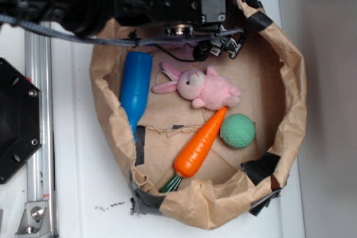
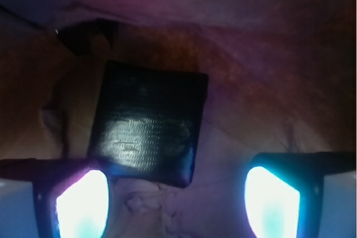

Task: Grab the black box.

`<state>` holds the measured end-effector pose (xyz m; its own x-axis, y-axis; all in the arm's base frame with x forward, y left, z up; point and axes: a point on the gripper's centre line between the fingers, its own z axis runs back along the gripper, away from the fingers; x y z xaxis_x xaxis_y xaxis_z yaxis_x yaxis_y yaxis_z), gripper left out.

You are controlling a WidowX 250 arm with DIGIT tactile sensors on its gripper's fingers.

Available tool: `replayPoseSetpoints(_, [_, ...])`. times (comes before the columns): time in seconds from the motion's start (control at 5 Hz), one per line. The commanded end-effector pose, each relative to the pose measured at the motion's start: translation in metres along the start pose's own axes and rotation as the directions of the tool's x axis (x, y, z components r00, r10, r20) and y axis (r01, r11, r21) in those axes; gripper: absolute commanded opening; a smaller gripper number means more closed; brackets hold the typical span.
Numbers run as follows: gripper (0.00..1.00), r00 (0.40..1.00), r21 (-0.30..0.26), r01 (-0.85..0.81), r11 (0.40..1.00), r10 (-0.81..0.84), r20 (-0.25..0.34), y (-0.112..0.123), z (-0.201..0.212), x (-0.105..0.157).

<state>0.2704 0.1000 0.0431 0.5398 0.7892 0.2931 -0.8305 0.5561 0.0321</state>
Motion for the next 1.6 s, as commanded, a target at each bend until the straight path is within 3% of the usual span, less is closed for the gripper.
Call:
replayPoseSetpoints(0.0, [1.00,0.996,-0.054,-0.060,0.997,0.063,0.057,0.011,0.013,0.029])
replayPoseSetpoints(0.2, [1.00,0.994,-0.097,-0.097,0.991,0.101,0.040,0.002,0.010,0.032])
replayPoseSetpoints(0.6, [1.00,0.996,-0.051,-0.084,0.995,0.085,0.027,-0.015,-0.010,0.028])
replayPoseSetpoints(1.0, [1.00,0.997,-0.038,-0.066,0.997,0.067,0.022,-0.014,-0.013,0.022])
replayPoseSetpoints(1.2, [0.00,0.996,-0.034,-0.087,0.996,0.087,-0.001,-0.011,-0.010,0.022])
replayPoseSetpoints(1.4, [0.00,0.996,-0.055,-0.086,0.995,0.086,0.005,-0.009,-0.004,0.023])
